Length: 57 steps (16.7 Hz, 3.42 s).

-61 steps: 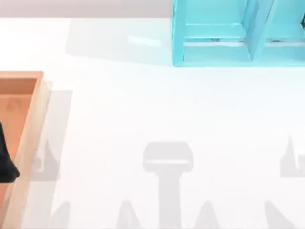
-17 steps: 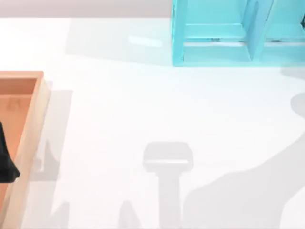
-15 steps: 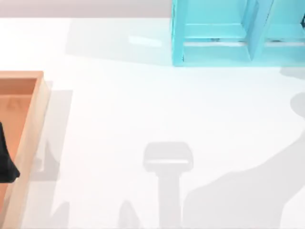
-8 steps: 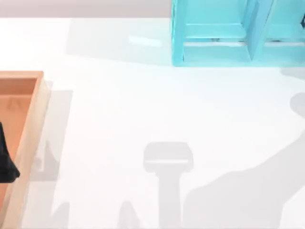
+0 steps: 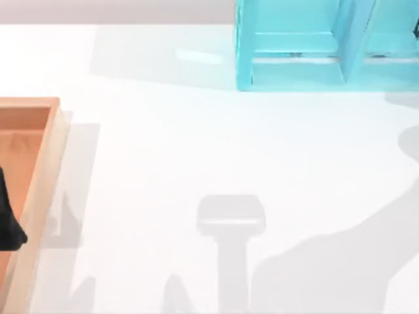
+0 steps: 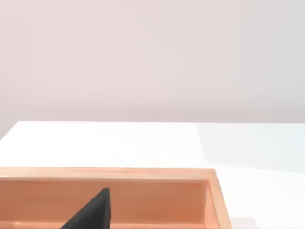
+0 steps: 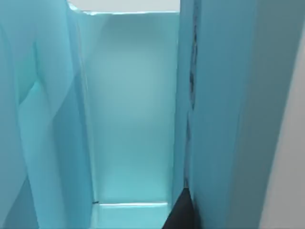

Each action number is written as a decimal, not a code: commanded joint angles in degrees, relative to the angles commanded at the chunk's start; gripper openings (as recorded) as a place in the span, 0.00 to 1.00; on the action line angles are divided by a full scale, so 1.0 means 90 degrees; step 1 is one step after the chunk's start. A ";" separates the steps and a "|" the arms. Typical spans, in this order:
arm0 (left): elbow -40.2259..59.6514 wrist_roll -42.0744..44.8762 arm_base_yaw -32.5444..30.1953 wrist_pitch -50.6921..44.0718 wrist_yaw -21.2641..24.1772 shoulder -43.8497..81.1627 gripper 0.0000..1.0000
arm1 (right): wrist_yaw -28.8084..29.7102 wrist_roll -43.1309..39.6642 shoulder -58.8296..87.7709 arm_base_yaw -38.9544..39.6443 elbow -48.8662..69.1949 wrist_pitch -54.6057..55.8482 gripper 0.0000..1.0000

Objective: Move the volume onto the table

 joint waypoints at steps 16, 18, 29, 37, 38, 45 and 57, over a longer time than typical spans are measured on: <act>0.0000 0.0000 0.0000 0.0000 0.0000 0.0000 1.00 | -0.0372 0.0020 -0.1481 -0.0319 -0.0746 -0.0819 0.00; 0.0000 0.0000 0.0000 0.0000 0.0000 0.0000 1.00 | -0.0581 0.0009 -0.2455 -0.0491 -0.1196 -0.1313 0.00; 0.0000 0.0000 0.0000 0.0000 0.0000 0.0000 1.00 | -0.1506 -0.0133 -0.6716 -0.1445 -0.3192 -0.3547 0.00; 0.0000 0.0000 0.0000 0.0000 0.0000 0.0000 1.00 | -0.1313 -0.0209 -0.6699 -0.1229 -0.3105 -0.3510 0.00; 0.0000 0.0000 0.0000 0.0000 0.0000 0.0000 1.00 | -0.1114 -0.0296 -0.6676 -0.1030 -0.3013 -0.3471 0.00; 0.0000 0.0000 0.0000 0.0000 0.0000 0.0000 1.00 | 0.1694 -0.1591 -0.6001 0.2031 -0.2244 -0.3275 0.00; 0.0000 0.0000 0.0000 0.0000 0.0000 0.0000 1.00 | 0.7349 -0.5316 -0.3872 0.8820 -0.2549 -0.3460 0.00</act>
